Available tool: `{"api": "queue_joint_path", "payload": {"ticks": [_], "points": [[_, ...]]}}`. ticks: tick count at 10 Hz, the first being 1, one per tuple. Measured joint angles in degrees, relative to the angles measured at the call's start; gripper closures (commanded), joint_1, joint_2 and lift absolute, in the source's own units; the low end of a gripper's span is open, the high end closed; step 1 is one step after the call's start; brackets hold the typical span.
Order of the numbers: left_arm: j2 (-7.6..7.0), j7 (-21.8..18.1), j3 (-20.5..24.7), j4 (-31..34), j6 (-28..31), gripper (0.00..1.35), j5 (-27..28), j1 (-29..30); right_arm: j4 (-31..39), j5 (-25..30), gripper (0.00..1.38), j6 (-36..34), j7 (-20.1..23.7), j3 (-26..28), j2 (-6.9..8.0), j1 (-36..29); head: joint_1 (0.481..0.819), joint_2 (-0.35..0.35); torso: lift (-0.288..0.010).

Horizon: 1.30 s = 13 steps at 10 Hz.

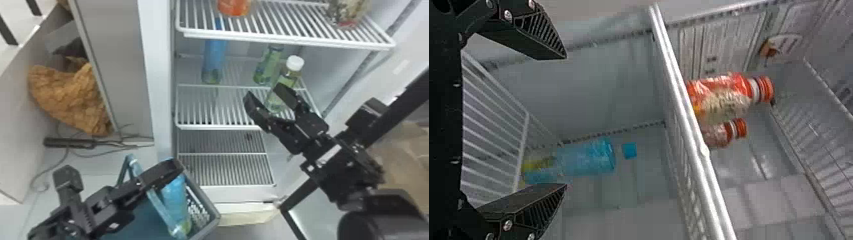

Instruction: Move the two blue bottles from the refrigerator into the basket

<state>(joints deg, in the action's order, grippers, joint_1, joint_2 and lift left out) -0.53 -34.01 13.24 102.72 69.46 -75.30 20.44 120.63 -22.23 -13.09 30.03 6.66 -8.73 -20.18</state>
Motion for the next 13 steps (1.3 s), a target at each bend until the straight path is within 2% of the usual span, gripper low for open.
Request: {"api": "queue_joint_path", "payload": {"ticks": [2, 9, 13], "points": [[0.0, 0.0, -0.1, 0.0, 0.0, 1.2, 0.0, 0.0, -3.8, 1.3, 0.15, 1.7, -2.0, -1.3, 0.61, 3.4, 0.695, -0.182, -0.22], [-0.23, 0.0, -0.3, -0.1, 0.0, 1.2, 0.1, 0.1, -17.0, 4.8, 0.15, 4.7, -9.5, -10.0, 0.79, 14.6, 0.695, -0.12, -0.22], [-0.44, 0.0, -0.4, -0.1, 0.0, 1.2, 0.0, 0.1, -19.7, 5.7, 0.16, 6.0, -15.7, -13.2, 1.31, 18.0, 0.695, -0.106, -0.22]]}}
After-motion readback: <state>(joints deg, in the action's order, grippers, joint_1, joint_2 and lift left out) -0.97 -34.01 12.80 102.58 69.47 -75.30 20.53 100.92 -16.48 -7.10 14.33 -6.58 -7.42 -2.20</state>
